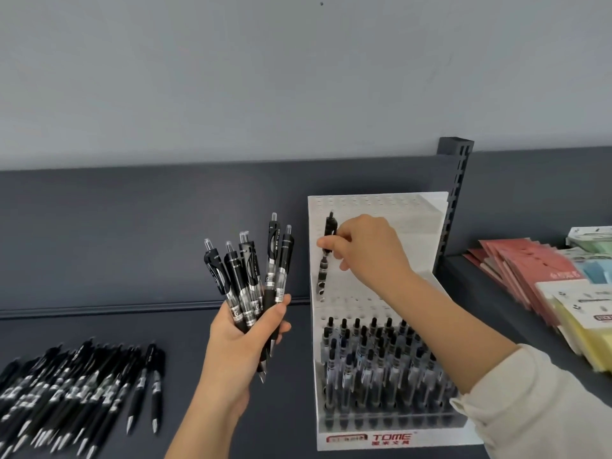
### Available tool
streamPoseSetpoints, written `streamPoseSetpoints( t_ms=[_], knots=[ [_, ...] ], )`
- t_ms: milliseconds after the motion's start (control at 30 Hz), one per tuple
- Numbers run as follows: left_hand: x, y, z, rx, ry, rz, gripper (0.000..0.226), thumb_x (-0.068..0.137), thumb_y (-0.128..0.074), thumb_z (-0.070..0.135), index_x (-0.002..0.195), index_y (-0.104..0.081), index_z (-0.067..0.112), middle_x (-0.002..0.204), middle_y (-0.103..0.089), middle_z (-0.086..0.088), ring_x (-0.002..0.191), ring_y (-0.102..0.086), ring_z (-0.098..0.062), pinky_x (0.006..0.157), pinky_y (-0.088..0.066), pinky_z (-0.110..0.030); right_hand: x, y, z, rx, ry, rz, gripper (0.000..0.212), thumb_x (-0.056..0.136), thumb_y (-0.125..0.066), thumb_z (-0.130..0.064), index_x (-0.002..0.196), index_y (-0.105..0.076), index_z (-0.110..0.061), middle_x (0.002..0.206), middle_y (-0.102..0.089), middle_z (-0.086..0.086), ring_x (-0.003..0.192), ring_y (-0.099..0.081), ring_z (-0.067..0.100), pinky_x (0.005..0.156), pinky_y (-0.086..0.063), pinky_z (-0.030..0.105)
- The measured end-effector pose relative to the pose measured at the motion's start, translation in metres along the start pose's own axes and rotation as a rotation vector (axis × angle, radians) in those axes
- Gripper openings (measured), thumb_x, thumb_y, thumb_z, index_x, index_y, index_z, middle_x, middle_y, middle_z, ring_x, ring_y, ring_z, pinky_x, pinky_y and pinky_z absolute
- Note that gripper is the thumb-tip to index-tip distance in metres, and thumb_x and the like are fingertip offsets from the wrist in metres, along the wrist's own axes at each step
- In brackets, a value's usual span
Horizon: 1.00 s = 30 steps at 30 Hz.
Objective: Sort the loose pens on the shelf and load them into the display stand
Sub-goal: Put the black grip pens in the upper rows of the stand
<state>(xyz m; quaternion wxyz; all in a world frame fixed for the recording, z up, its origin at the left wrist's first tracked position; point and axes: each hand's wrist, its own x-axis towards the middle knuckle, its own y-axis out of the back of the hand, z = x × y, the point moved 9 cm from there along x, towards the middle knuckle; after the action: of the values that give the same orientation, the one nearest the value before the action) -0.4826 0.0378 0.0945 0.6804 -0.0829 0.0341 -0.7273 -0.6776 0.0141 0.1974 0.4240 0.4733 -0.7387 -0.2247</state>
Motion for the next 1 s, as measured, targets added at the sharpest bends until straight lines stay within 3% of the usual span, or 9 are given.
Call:
streamPoseSetpoints(
  t_ms=[133, 233, 400, 533, 667, 833, 1000],
  knots=[
    [-0.001, -0.009, 0.003, 0.004, -0.018, 0.013, 0.024, 0.08, -0.07, 0.016, 0.104, -0.064, 0.014, 0.095, -0.074, 0.001, 0.07, -0.067, -0.013, 0.065, -0.05, -0.028, 0.001, -0.003, -0.009, -0.088, 0.076, -0.041, 0.047, 0.086, -0.06, -0.048, 0.065, -0.059, -0.006, 0.063, -0.065, 0.007, 0.064, -0.064, 0.025, 0.068, -0.053, 0.038],
    [-0.002, -0.014, 0.005, 0.012, -0.031, 0.018, 0.024, 0.081, -0.07, 0.016, 0.105, -0.064, 0.013, 0.095, -0.074, 0.001, 0.071, -0.067, -0.013, 0.065, -0.05, -0.028, -0.002, -0.007, -0.014, -0.177, 0.13, -0.072, 0.047, 0.087, -0.057, -0.05, 0.058, -0.048, -0.014, 0.057, -0.054, 0.001, 0.06, -0.058, 0.023, 0.057, -0.045, 0.032],
    [-0.004, -0.02, 0.008, 0.014, -0.044, 0.011, 0.029, 0.079, -0.07, 0.018, 0.107, -0.063, 0.011, 0.096, -0.074, 0.001, 0.069, -0.066, -0.013, 0.065, -0.05, -0.03, -0.004, -0.003, 0.0, -0.101, 0.109, -0.046, 0.052, 0.085, -0.053, -0.057, 0.074, -0.065, -0.007, 0.065, -0.064, 0.006, 0.062, -0.063, 0.023, 0.066, -0.053, 0.036],
    [-0.005, -0.025, 0.011, 0.033, -0.068, -0.014, 0.02, 0.083, -0.068, 0.011, 0.103, -0.065, 0.01, 0.093, -0.074, -0.002, 0.067, -0.064, -0.014, 0.064, -0.05, -0.03, -0.013, 0.014, -0.002, 0.196, 0.111, -0.006, 0.043, 0.088, -0.054, -0.049, 0.072, -0.065, -0.011, 0.066, -0.066, 0.003, 0.055, -0.063, 0.013, 0.064, -0.051, 0.029],
    [-0.006, -0.031, 0.014, 0.08, -0.107, -0.047, 0.017, 0.083, -0.067, 0.007, 0.1, -0.066, 0.009, 0.086, -0.073, -0.01, 0.066, -0.063, -0.015, 0.061, -0.049, -0.027, -0.024, 0.001, -0.008, 0.532, 0.032, -0.202, 0.022, 0.086, -0.064, -0.036, 0.088, -0.069, -0.014, 0.078, -0.071, 0.001, 0.056, -0.064, 0.007, 0.052, -0.046, 0.018],
    [-0.008, -0.036, 0.016, 0.097, -0.11, -0.073, 0.022, 0.082, -0.068, 0.013, 0.103, -0.065, 0.009, 0.083, -0.073, -0.009, 0.071, -0.067, -0.018, 0.062, -0.051, -0.025, -0.034, -0.015, 0.0, 0.882, -0.158, -0.34, 0.01, 0.087, -0.065, -0.015, 0.093, -0.062, -0.009, 0.08, -0.066, 0.003, 0.062, -0.066, 0.009, 0.059, -0.055, 0.021],
    [-0.006, -0.033, 0.014, 0.004, -0.063, -0.022, 0.023, 0.084, -0.064, 0.015, 0.106, -0.061, 0.008, 0.092, -0.074, -0.002, 0.078, -0.071, -0.018, 0.062, -0.051, -0.027, -0.027, 0.013, 0.002, 0.923, -0.118, -0.177, 0.003, 0.086, -0.063, -0.01, 0.087, -0.06, -0.008, 0.074, -0.067, 0.003, 0.061, -0.066, 0.009, 0.061, -0.056, 0.02]
  ],
)
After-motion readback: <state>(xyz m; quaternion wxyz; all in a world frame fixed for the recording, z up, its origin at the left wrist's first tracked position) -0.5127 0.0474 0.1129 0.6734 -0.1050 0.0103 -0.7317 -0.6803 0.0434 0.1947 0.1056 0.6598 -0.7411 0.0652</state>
